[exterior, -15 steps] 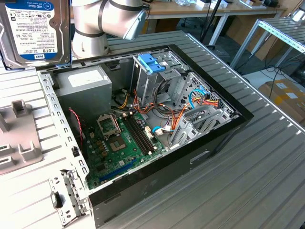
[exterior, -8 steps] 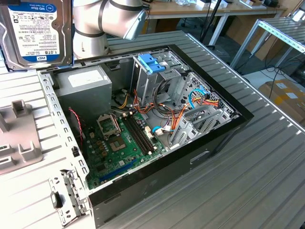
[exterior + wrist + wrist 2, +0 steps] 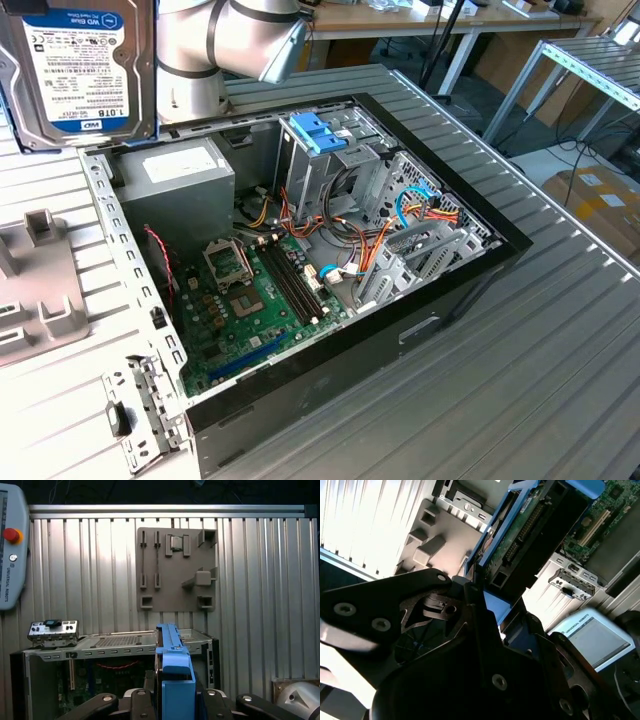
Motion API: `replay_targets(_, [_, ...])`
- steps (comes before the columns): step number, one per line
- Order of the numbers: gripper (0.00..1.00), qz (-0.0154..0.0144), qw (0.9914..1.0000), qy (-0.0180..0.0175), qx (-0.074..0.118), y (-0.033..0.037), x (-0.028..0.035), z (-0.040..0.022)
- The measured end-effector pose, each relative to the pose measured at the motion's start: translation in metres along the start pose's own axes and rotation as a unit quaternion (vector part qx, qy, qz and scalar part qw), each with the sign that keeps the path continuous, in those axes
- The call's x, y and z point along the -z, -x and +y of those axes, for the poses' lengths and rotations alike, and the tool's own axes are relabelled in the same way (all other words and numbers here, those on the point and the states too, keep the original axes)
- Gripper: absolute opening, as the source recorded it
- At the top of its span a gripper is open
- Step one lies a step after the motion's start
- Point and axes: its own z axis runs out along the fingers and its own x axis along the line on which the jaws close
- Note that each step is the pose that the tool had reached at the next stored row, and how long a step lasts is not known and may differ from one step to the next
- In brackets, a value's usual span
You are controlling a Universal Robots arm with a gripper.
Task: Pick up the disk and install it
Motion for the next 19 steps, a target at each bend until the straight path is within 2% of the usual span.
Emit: replay_targets(19, [0.37,0.0,1.0,0.0,0.0,-0.0081,-0.0029,-0.0063])
